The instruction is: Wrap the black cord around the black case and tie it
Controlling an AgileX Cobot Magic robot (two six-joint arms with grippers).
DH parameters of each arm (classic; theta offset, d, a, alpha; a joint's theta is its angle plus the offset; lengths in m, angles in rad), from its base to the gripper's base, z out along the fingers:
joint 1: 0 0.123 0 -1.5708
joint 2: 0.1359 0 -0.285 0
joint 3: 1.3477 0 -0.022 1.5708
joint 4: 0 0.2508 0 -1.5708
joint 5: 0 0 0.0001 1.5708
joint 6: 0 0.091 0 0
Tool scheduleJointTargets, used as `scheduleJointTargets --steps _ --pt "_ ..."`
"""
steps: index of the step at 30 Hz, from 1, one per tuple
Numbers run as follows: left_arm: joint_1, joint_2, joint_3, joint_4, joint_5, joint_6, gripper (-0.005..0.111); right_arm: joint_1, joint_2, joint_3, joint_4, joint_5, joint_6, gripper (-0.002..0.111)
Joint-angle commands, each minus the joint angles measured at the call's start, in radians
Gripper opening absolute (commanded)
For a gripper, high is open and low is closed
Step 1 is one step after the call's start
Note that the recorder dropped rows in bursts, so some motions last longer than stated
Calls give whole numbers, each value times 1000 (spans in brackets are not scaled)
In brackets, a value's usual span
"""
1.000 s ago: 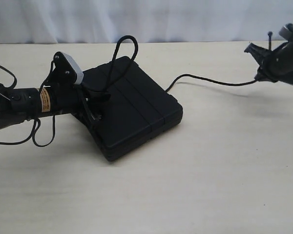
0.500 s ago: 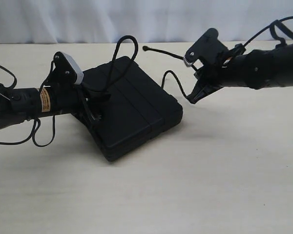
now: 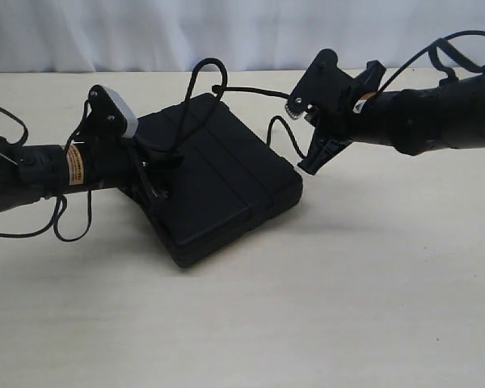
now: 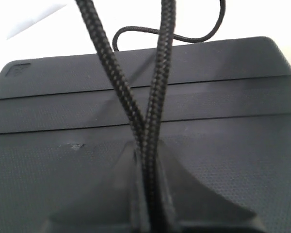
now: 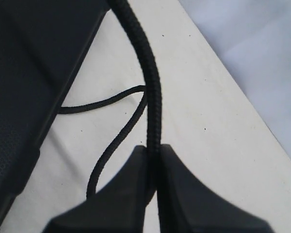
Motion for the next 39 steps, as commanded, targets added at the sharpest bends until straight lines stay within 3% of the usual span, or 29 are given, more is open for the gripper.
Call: scheduleJointTargets --steps 1,4,13,21,32,35,39 --pt "8 2 -73 219 24 -246 0 0 -10 7 -42 -20 -16 4" --pt "21 2 -116 365 -10 -402 0 0 -10 7 -43 -47 -10 4" --pt "84 2 -141 416 -25 -530 0 0 -10 7 -72 -76 -4 4" --pt "90 59 -239 636 -175 -756 0 68 -10 7 -126 -108 41 4" --pt "90 113 -271 592 -283 -713 0 163 -10 7 -122 -176 133 4" --pt "88 113 -271 588 -283 -713 14 173 -10 7 -122 -221 204 4" --pt "88 113 -271 574 -281 -710 45 175 -10 7 -122 -225 231 4"
